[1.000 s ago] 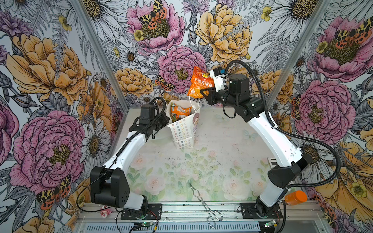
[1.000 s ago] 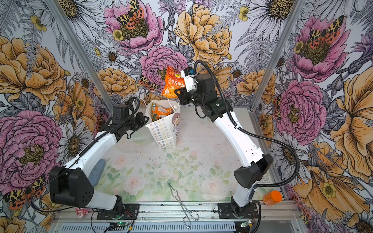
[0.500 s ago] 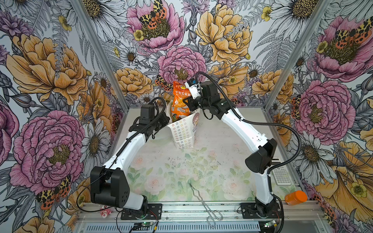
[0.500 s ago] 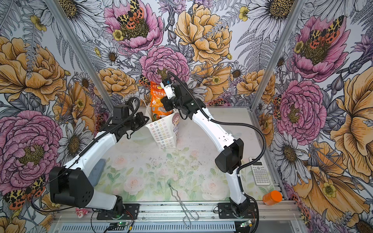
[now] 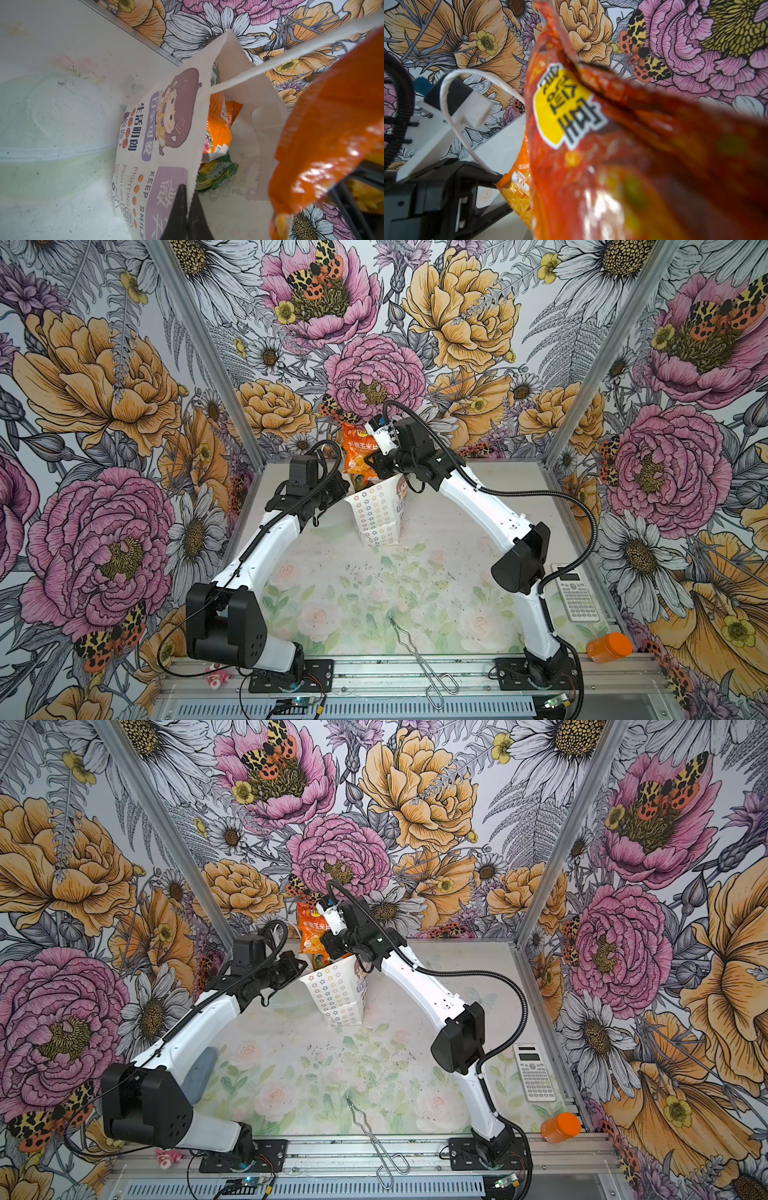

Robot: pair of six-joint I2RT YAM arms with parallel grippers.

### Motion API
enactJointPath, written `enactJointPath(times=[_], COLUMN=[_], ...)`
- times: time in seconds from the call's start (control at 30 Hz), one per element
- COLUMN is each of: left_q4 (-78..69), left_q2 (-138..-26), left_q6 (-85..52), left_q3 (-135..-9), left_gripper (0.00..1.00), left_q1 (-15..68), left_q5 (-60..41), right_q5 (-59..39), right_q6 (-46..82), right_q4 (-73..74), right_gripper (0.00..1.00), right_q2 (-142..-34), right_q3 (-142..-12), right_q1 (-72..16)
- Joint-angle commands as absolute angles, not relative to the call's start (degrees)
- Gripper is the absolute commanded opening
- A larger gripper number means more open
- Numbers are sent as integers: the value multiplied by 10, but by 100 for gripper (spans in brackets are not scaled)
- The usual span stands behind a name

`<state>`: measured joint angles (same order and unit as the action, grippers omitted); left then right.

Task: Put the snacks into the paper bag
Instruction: 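Lower the orange corn-chip bag into the paper bag mouth with the right gripper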

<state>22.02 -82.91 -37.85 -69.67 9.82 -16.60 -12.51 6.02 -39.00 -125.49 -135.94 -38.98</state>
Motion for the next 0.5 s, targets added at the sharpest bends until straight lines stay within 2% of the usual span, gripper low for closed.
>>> enactJointPath(times=[0.0, 0.47], left_q4=[203, 201], left_q2=[-808, -810], left_q6=[-385, -385], left_q3=[-693, -691], left_gripper=[0, 0], left_q1=[92, 91], left_q5=[-179, -180], right_q5=[-131, -120], right_q6=[43, 15], right_q4=[-397, -429], right_gripper=[14, 13], right_q2=[-1272, -1281], right_q3=[-1377, -1375], right_q1=[-396, -400])
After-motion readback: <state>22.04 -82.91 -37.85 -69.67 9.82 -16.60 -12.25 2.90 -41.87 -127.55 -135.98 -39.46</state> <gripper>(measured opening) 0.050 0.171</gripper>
